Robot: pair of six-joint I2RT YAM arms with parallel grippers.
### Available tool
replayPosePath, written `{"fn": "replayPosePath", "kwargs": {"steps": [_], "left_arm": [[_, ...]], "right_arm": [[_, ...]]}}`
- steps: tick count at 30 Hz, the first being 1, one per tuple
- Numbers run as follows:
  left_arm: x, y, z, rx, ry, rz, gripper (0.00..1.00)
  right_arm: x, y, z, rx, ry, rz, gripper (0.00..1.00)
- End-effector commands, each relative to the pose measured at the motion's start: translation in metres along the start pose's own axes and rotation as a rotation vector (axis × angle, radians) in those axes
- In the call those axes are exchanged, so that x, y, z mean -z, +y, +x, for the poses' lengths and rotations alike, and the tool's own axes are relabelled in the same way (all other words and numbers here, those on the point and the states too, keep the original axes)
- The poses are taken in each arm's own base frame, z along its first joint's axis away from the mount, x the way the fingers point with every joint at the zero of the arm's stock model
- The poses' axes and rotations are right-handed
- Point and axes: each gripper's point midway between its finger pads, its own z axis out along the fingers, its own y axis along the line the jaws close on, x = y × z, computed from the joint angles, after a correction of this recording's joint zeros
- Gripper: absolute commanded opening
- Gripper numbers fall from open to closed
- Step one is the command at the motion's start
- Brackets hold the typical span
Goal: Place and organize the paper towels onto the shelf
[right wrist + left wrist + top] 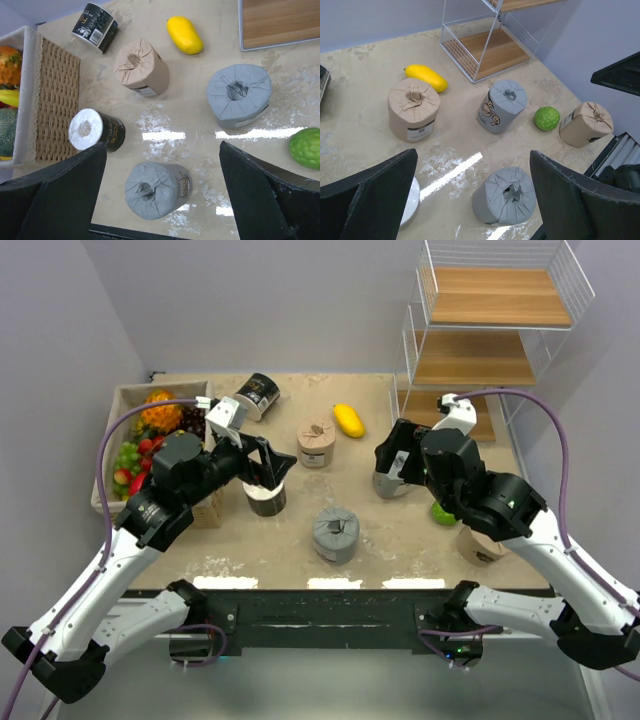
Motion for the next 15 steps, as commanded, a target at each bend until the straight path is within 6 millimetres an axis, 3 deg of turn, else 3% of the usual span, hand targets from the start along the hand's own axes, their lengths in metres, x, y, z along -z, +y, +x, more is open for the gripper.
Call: {"fn": "replayPosePath", "kwargs": {"steps": [1,7,10,11,15], "left_arm": [[0.006,-0.007,-0.017,-0.014,-0.052,0.019,1.00],[0.007,0.018,-0.006,-0.097,-0.043,-0.083,1.00],[0.004,0.036,0.006,-0.153,-0.057,-0.149,1.00],[0.001,0.043,0.019,-0.163,-0.040,-0.167,1.00],[0.000,0.054,0.030,-0.148,-0.077,-0.207,1.00]], "right_arm": [[0.004,-0.006,0.000,-0.040,-0.006,0.018,0.99],[-0.002,-0.020,0.003,-0.042,-0.027,0.090,0.99],[-0.014,-0.025,-0.005,0.054,-0.081,0.150,0.98],[-0.024,-0.022,-0.007,0.091,-0.097,0.168,0.98],[-0.043,-0.037,-0.020,0.207,-0.087,0.273,0.93]]}}
